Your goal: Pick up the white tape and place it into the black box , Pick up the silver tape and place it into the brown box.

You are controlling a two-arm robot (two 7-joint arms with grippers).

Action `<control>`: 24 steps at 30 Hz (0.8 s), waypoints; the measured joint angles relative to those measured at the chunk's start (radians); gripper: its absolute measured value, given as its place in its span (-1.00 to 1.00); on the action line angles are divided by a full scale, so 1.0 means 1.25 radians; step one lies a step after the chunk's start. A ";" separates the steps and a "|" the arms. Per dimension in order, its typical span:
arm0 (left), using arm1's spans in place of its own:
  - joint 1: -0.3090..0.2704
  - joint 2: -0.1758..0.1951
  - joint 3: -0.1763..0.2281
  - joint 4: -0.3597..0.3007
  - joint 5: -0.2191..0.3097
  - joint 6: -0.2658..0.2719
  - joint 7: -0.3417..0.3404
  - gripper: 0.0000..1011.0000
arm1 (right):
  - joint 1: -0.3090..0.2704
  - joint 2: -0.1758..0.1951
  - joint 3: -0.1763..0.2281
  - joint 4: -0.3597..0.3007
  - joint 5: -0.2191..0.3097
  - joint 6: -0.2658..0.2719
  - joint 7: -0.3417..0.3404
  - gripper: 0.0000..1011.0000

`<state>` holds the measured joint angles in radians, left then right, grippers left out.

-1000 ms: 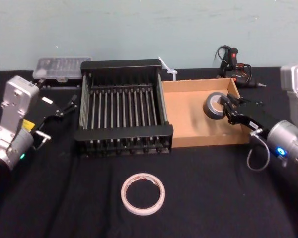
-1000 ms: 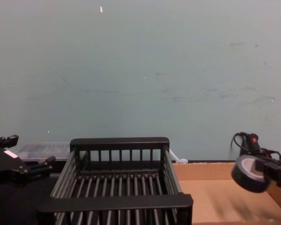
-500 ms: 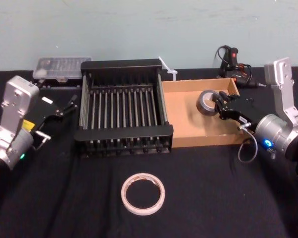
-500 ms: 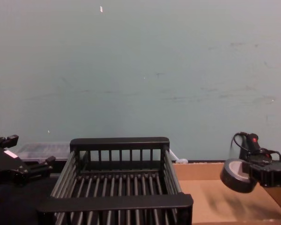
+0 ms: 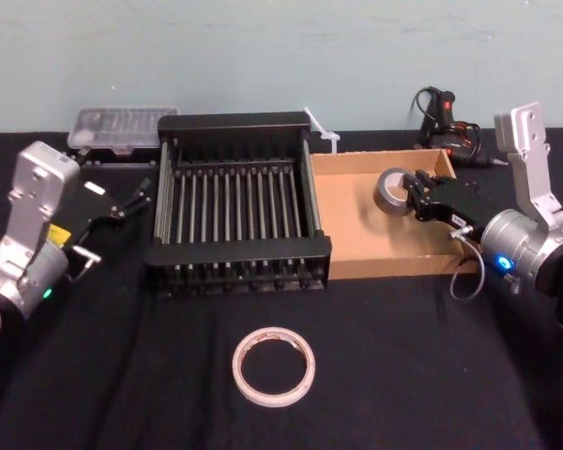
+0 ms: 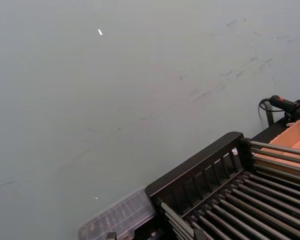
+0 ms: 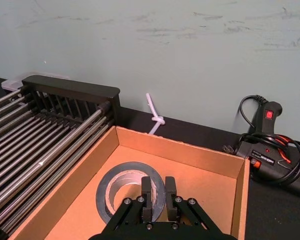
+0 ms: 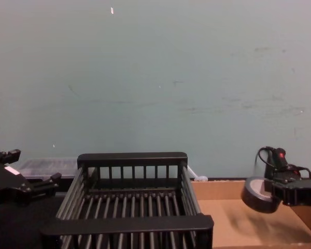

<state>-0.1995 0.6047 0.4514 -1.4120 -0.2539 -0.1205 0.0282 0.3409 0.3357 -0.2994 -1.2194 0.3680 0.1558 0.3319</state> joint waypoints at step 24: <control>0.000 0.000 0.000 0.000 0.000 0.000 0.000 0.98 | -0.002 0.002 0.001 -0.002 0.001 -0.001 0.001 -0.66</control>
<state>-0.1996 0.6047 0.4514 -1.4120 -0.2539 -0.1205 0.0283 0.3389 0.3376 -0.2986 -1.2222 0.3693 0.1543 0.3335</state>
